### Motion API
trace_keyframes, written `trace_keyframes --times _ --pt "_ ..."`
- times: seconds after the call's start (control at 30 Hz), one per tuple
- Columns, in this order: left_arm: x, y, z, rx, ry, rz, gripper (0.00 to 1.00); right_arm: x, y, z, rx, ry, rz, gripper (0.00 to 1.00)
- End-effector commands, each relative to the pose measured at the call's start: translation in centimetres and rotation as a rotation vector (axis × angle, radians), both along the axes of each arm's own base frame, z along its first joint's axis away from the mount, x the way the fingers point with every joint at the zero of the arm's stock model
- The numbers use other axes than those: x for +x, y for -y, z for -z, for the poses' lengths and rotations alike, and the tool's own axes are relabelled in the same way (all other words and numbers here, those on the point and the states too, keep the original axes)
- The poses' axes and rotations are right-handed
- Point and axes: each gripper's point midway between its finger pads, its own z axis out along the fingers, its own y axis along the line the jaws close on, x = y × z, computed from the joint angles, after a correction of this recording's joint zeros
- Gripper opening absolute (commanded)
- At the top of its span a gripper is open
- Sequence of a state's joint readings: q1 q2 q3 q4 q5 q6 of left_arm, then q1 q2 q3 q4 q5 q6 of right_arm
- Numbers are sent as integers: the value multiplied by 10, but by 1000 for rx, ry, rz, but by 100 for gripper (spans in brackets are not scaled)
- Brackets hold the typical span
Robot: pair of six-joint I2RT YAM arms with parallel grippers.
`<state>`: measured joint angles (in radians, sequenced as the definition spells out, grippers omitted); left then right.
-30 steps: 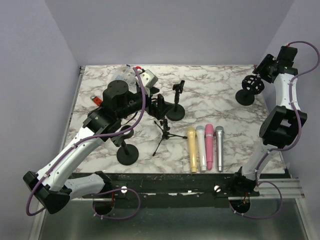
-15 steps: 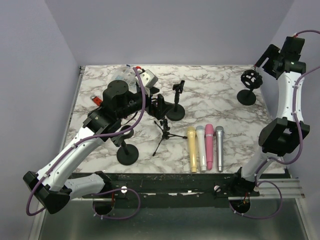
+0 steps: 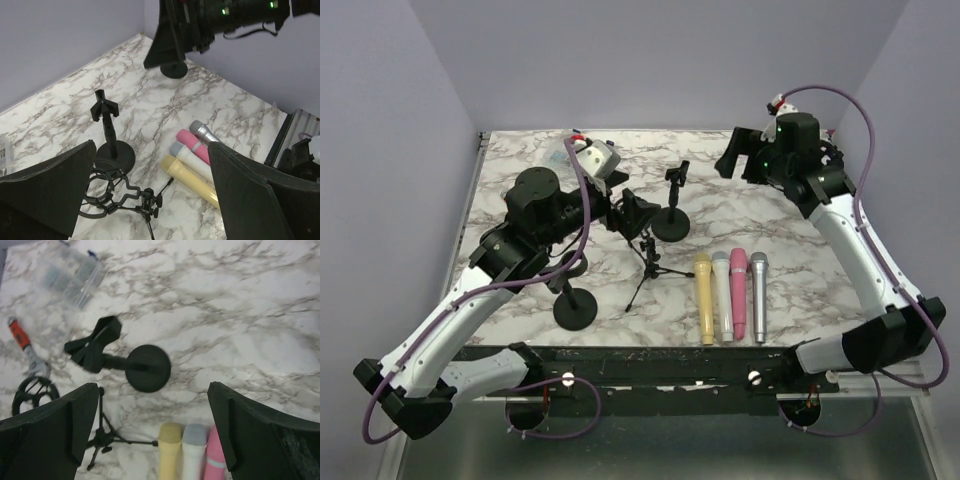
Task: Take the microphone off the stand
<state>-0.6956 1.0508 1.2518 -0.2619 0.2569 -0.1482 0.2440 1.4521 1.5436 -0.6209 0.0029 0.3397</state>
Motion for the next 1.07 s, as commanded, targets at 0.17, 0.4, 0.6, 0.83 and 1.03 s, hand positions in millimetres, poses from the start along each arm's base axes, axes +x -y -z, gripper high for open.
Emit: trace_keyframes --times 0.17,0.4,0.6,0.83,1.03 --pt "-34 -57 -43 -187 83 -149 99 -100 -17 -48 185 268 -99 100" --pt "-62 -128 -61 -285 217 -338 99 -149 35 -73 152 417 66 100" --pt "-93 -176 -73 -348 301 -433 99 -189 69 -101 123 537 153 100" --pt "-123 -217 -87 -439 368 -495 99 -222 99 -137 151 628 263 100" --pt "-128 -225 -90 -433 377 -515 99 -241 85 -165 192 701 150 100"
